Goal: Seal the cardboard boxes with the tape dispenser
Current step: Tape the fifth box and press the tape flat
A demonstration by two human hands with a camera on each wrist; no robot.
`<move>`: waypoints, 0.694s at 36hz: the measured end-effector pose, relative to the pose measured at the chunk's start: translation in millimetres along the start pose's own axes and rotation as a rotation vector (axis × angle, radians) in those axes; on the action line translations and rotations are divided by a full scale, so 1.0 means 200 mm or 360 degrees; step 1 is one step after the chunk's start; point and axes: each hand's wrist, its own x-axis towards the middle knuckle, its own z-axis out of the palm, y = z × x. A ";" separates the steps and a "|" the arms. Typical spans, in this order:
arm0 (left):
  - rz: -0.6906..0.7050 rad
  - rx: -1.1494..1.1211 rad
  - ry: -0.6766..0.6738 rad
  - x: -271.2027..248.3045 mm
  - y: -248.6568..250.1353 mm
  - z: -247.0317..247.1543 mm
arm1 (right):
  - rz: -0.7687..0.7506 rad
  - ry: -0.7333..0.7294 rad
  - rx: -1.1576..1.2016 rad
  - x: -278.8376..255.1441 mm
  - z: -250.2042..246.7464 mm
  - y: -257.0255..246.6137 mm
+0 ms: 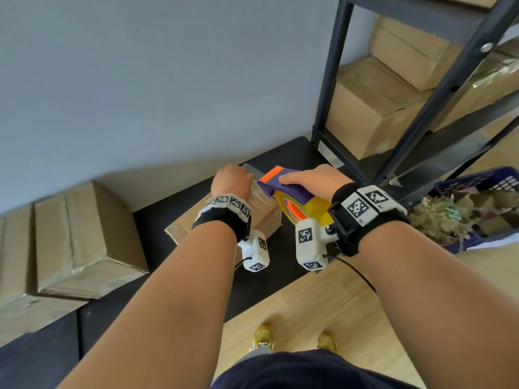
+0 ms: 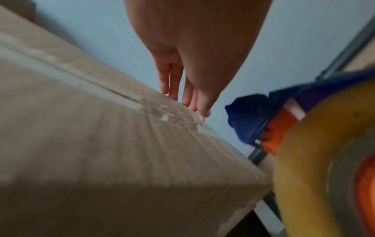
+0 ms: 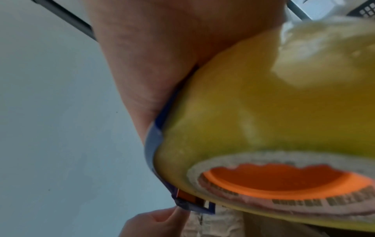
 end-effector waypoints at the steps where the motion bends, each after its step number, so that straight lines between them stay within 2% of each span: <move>1: 0.0070 0.0105 -0.0039 -0.01 0.00 -0.01 | -0.0009 -0.0005 0.0029 -0.01 -0.01 0.00; 4: 0.0135 0.0496 -0.0156 -0.01 0.02 -0.01 | -0.0034 0.0011 0.0066 -0.03 -0.02 0.00; 6: 0.0183 0.0698 -0.0107 -0.01 0.03 -0.02 | -0.0033 0.0022 0.0071 -0.03 -0.01 0.01; 9: 0.0391 0.0905 -0.0183 0.00 0.04 -0.01 | 0.0000 -0.0001 0.0091 -0.05 0.01 0.05; 18: 0.0347 0.1010 -0.0281 0.01 0.03 0.02 | 0.0078 -0.0043 0.0094 -0.10 -0.03 0.17; 25: 0.0374 0.1029 -0.0223 0.01 0.03 0.07 | 0.0136 -0.0120 0.0096 -0.13 -0.06 0.25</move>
